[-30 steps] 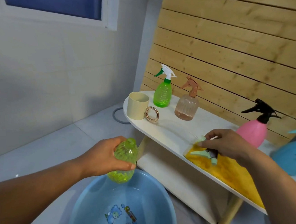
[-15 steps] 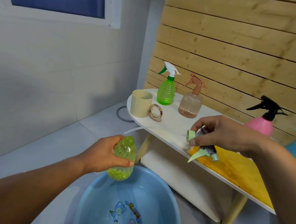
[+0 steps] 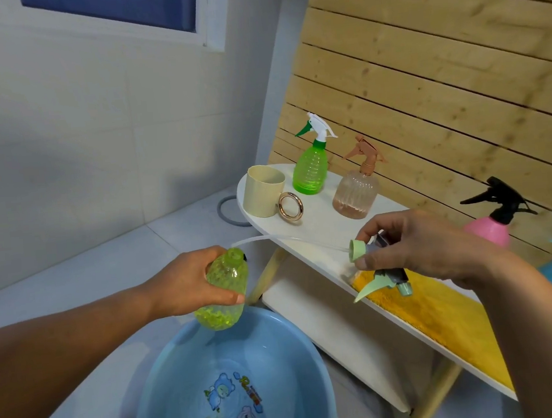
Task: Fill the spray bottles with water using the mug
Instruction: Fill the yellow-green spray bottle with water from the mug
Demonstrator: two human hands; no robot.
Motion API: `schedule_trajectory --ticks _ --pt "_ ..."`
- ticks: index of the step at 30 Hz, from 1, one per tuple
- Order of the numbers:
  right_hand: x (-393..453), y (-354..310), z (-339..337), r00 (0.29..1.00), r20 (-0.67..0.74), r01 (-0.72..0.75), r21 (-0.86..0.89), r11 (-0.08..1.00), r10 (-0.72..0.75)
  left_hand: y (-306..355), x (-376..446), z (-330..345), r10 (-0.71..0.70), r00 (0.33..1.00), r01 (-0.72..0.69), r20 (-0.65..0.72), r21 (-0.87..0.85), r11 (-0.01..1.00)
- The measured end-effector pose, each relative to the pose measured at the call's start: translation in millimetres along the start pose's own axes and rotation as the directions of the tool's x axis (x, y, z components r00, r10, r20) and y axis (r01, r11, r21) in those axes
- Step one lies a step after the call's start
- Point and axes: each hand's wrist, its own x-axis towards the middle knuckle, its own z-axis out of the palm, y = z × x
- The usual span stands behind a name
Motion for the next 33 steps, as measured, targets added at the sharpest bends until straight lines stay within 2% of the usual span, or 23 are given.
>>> schedule_trajectory --ticks 5,10,14,17,21,26,33 --pt "-1 -1 -6 1.000 -0.016 -0.006 0.022 1.000 0.006 1 0 1 0.002 1.000 -0.002 0.004 0.011 1.000" --pt "0 -8 2 0.999 -0.044 0.021 -0.135 0.991 -0.028 4 -2 2 0.018 0.999 -0.020 0.031 0.039 0.999" --pt "3 -25 18 0.986 -0.086 0.111 -0.288 0.951 -0.141 8 -4 10 0.036 0.997 -0.038 0.069 0.031 0.999" --pt "10 -33 33 0.957 -0.073 0.235 -0.369 0.899 -0.280 14 -4 16 0.053 0.994 -0.053 0.097 -0.003 0.999" --pt "18 -41 50 0.908 -0.077 0.355 -0.378 0.855 -0.412 23 -4 24 0.074 0.990 -0.074 0.116 -0.008 0.997" --pt "24 -45 71 0.887 -0.046 0.433 -0.269 0.860 -0.460 33 -4 31 0.102 0.989 -0.099 0.110 -0.031 0.995" --pt "29 -47 79 0.855 0.020 0.474 -0.437 0.765 -0.519 37 -6 31 0.131 0.984 -0.126 0.121 -0.044 0.991"
